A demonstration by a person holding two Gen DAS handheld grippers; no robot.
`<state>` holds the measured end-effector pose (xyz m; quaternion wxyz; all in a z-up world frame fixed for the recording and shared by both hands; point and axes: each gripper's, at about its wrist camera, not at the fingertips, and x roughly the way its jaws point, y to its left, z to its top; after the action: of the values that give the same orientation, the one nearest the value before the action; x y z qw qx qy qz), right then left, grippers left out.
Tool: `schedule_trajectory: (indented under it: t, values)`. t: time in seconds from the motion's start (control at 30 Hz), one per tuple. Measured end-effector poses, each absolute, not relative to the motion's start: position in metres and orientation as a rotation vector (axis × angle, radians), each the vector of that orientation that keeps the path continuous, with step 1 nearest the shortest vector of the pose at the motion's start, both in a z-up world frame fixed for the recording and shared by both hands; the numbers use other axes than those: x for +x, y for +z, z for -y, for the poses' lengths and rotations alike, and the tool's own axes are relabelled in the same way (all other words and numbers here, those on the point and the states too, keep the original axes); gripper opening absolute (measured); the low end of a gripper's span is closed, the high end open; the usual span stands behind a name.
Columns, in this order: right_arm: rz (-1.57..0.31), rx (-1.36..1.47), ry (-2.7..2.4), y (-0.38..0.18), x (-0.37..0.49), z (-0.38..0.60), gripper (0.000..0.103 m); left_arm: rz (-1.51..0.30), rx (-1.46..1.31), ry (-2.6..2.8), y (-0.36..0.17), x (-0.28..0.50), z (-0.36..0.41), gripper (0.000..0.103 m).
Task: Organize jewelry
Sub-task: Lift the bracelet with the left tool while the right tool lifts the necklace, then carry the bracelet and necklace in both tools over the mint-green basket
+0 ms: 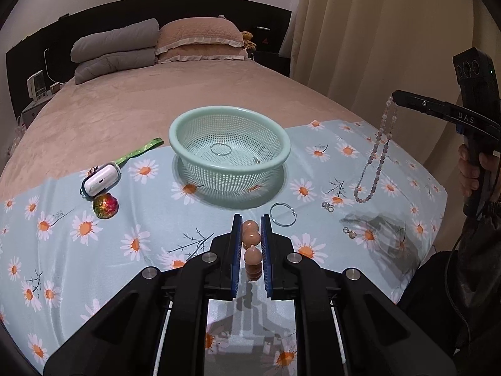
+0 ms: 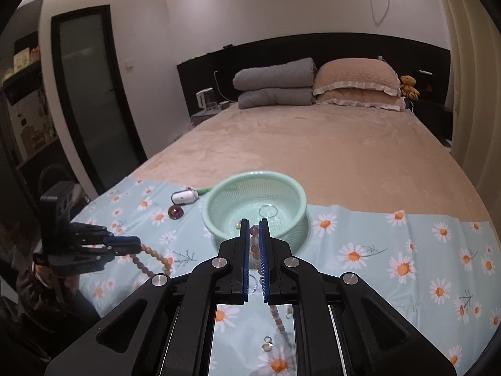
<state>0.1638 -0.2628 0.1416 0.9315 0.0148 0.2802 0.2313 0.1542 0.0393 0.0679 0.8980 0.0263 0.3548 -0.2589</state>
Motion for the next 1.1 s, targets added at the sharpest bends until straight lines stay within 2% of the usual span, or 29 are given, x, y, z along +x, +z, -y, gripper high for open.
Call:
schedule_trajectory:
  t: [0.33,0.63,0.9,1.1]
  values:
    - [-0.547,-0.025,0.507,0.165,0.190,0.216,0.006,-0.726,0.135,-0.534,0.103,0.188,-0.019,0.012]
    - [-0.559,-0.084,0.497,0.157,0.247,0.182,0.006,-0.702,0.153,-0.555,0.129,0.237,-0.008,0.012]
    - [-0.557,-0.037,0.492,0.153,0.294,0.182,0.006,-0.726,0.143,-0.574,0.124,0.293,0.002,0.012]
    - [-0.625,-0.036,0.459,0.129,0.321,0.182,0.006,-0.797,0.153,-0.581,0.092,0.317,0.009,0.012]
